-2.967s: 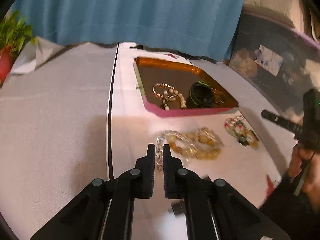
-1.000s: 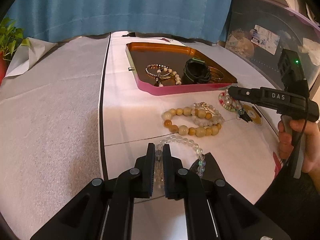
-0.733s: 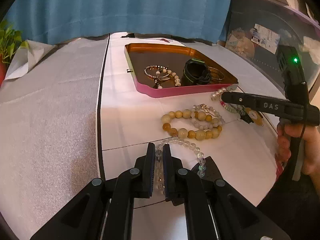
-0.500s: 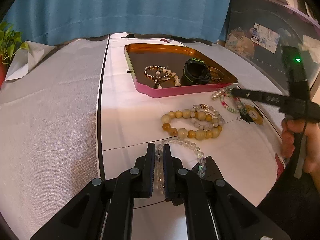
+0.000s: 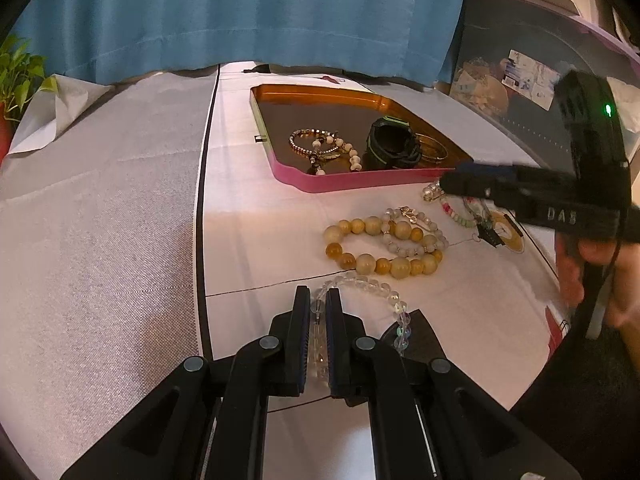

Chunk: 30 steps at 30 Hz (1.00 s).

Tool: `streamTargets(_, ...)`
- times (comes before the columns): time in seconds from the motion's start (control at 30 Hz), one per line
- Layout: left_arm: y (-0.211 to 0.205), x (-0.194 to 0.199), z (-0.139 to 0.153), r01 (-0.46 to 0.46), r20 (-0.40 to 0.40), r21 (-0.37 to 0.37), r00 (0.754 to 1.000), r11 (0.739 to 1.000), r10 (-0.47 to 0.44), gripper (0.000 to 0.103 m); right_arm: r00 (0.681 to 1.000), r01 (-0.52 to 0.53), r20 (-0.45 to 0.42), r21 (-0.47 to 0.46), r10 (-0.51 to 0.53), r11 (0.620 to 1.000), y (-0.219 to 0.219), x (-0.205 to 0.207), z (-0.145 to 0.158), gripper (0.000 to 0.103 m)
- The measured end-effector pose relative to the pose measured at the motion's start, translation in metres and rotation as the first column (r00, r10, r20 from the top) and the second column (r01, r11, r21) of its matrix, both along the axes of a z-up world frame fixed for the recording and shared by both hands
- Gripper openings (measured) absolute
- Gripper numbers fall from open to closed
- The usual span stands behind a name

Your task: Organize jewelry

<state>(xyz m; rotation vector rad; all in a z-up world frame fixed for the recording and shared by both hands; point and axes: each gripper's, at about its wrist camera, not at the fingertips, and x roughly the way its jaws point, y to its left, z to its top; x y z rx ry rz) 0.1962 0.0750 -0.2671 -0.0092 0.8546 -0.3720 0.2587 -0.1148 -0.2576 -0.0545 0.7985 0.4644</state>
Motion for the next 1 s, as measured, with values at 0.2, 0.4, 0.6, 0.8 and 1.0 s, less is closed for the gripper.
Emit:
streamTargets(0.2, 0.001, 0.0, 0.0, 0.003, -0.007, -0.009, 1.0, 1.0, -0.003, 0.005, 0.988, -0.143, -0.073, -0.165, 0.133, 0.976, 0.02, 0.018, -0.012, 0.057)
streamTargets(0.4, 0.005, 0.001, 0.0, -0.001, -0.024, -0.032, 1.0, 0.999, 0.0, 0.005, 0.988, -0.155, -0.044, -0.281, 0.148, 0.947, 0.026, 0.017, -0.012, 0.014)
streamTargets(0.6, 0.015, 0.001, 0.001, -0.031, -0.043, -0.056, 0.999, 0.998, 0.028, 0.005, 0.974, -0.214, -0.132, -0.239, 0.187, 0.947, 0.026, 0.002, -0.014, 0.0)
streamTargets(0.8, 0.027, 0.001, 0.001, -0.066, -0.063, -0.092, 0.996, 0.994, 0.06, 0.005, 0.968, -0.251, -0.066, -0.277, 0.243, 0.928, 0.038, -0.017, -0.005, 0.005)
streamTargets(1.0, 0.028, 0.002, 0.001, -0.065, -0.064, -0.093, 0.996, 0.994, 0.059, 0.005, 0.942, -0.334, -0.084, -0.316, 0.324, 0.888, 0.037, 0.008, 0.003, 0.032)
